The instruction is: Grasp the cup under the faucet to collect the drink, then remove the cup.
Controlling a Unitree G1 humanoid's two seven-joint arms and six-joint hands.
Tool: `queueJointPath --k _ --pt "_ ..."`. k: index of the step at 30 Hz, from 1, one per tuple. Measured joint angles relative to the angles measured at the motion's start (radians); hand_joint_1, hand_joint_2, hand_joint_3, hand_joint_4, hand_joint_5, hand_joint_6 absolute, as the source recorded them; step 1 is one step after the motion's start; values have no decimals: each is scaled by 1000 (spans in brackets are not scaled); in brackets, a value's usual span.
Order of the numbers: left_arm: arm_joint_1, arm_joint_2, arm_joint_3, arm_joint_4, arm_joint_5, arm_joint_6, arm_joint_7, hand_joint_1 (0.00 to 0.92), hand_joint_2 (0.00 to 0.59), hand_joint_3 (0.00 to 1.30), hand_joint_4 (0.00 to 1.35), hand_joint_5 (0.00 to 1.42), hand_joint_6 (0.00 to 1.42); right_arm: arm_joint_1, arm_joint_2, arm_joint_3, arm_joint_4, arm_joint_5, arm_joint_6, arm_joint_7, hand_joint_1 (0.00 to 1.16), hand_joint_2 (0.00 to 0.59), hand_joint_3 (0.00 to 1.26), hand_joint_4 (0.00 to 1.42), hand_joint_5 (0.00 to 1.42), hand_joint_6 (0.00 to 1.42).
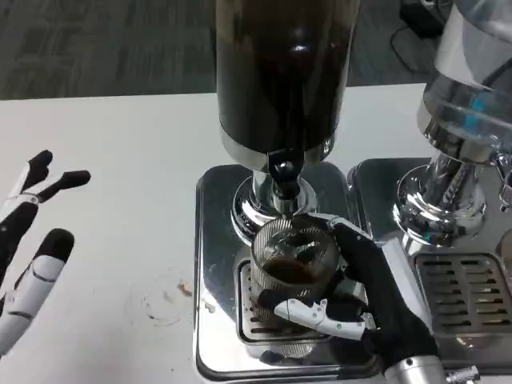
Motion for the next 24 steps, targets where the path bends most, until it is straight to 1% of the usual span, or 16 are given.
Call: queueJointPath --k 8,11,15,20,22,23,24 --pt "-5 0 -16 22 2 0 0 0 220 262 0 23 0 14 -3 -12 -15 -9 0 0 967 149 437 504 751 976" --pt "-6 0 -19 31 2 0 0 0 220 257 0 21 0 24 -12 -23 -46 -10 7 0 967 149 439 516 754 979" --pt "-16 0 -24 48 3 0 0 0 220 253 0 16 0 37 -14 -42 -84 -4 39 10 967 149 439 517 754 981" --pt "-38 0 -48 77 7 -1 0 0 219 229 0 12 0 61 -56 -58 -152 -10 62 35 967 149 440 517 754 983" --pt "-44 0 -61 85 22 -4 0 0 209 205 0 4 0 76 -74 -66 -174 -9 72 48 967 149 442 518 754 984" --pt "-47 4 -66 93 46 -16 0 0 194 189 0 1 0 92 -87 -72 -196 -8 77 64 967 149 442 518 756 985" --pt "-48 11 -66 100 54 -26 1 0 191 185 0 0 0 99 -89 -74 -205 -6 78 67 967 149 443 518 760 995"
